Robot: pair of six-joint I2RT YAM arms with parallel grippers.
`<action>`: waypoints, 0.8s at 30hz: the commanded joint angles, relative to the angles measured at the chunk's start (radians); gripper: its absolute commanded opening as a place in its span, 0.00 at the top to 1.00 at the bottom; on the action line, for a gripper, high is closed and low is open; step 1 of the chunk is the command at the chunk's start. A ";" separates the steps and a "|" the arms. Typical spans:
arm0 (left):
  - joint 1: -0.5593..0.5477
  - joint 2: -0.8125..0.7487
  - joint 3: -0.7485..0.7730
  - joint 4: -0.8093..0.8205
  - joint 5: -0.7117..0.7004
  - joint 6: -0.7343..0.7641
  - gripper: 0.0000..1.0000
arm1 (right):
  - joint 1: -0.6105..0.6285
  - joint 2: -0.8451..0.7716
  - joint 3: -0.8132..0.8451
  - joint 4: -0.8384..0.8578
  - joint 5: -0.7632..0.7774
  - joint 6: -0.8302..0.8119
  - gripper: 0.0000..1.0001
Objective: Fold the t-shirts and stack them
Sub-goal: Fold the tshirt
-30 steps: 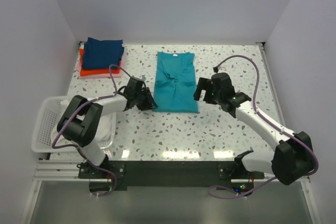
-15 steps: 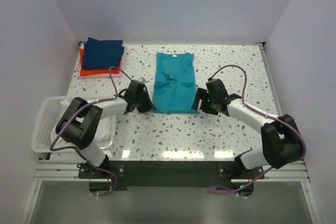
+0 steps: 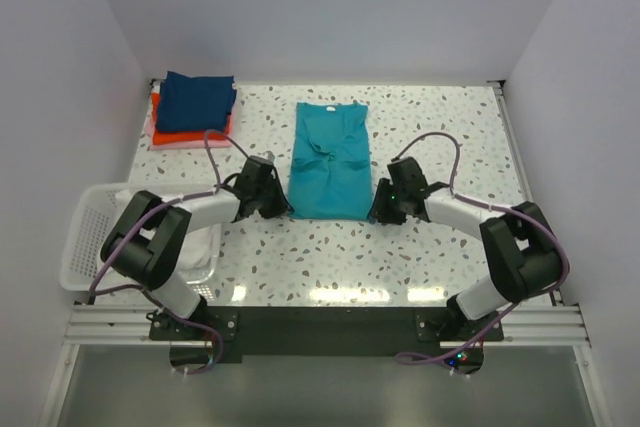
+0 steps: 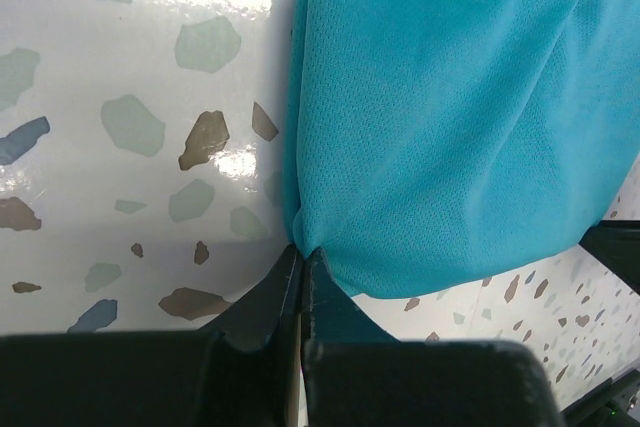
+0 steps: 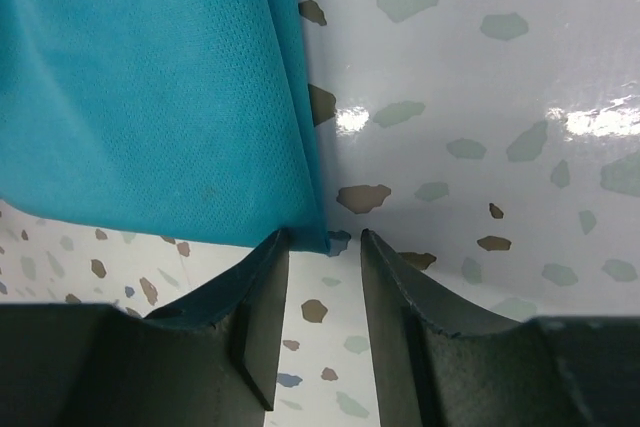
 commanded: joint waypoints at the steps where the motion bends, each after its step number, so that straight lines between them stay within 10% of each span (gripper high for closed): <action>1: -0.008 0.002 -0.043 -0.083 -0.043 0.009 1.00 | -0.002 0.013 -0.020 0.059 -0.021 0.027 0.61; 11: -0.014 -0.027 -0.083 -0.077 -0.042 0.006 1.00 | -0.002 0.026 -0.087 0.150 -0.124 0.054 1.00; 24: -0.167 -0.245 -0.306 -0.135 -0.121 -0.120 1.00 | 0.076 -0.249 -0.334 0.027 -0.145 0.088 1.00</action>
